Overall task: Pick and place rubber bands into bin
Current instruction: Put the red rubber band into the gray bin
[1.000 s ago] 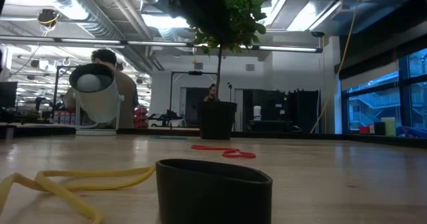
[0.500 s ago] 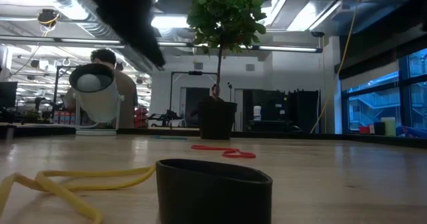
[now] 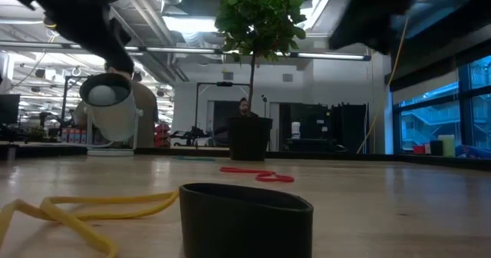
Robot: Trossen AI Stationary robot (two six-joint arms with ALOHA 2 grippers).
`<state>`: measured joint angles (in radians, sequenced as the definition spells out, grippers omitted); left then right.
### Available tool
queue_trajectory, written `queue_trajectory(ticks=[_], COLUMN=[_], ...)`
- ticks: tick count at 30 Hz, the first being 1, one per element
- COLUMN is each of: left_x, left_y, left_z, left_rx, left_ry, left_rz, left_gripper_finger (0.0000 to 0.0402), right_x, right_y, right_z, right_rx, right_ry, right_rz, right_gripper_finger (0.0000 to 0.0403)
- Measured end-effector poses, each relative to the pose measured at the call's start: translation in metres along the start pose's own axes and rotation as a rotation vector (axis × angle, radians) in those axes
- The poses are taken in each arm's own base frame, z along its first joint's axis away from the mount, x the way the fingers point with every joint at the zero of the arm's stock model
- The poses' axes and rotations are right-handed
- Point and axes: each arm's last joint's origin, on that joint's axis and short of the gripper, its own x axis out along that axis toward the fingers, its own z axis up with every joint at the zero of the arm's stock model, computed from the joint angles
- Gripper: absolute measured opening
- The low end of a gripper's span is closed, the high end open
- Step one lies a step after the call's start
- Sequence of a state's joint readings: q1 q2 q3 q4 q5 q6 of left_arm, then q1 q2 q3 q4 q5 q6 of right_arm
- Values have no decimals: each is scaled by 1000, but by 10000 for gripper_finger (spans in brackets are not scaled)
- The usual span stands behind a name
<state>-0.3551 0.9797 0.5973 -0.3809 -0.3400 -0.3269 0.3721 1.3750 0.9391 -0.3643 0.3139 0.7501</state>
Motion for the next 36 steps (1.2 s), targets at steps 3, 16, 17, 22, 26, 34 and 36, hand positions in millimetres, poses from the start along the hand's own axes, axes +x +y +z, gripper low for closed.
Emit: queue_trajectory(ticks=[3, 16, 17, 22, 26, 34, 36], left_x=[-8, -19, -18, -19, -20, -20, -20], left_y=[11, 33, 33, 34, 33, 33, 33], left_z=[-9, -32, -32, -32, -33, -34, -34], left_rx=[29, 92, 103, 118, 122, 122, 122], left_ry=[-23, -53, -53, -47, -33, -28, -28], left_rz=[-10, -68, -79, -110, -147, -163, -163], left_gripper_finger=[1, 2, 2, 2, 2, 2, 2], right_x=[23, 135, 143, 176, 193, 215, 219], right_y=[7, 10, 7, -9, -20, -28, -29], right_z=[26, 100, 103, 107, 98, 83, 80], right_rx=[-58, 37, 70, 193, 253, 254, 270], right_ry=[57, 373, 386, 450, 494, 534, 537], right_rz=[-61, -280, -273, -252, -299, -335, -351], right_gripper_finger=[5, 16, 17, 38, 70, 111, 111])
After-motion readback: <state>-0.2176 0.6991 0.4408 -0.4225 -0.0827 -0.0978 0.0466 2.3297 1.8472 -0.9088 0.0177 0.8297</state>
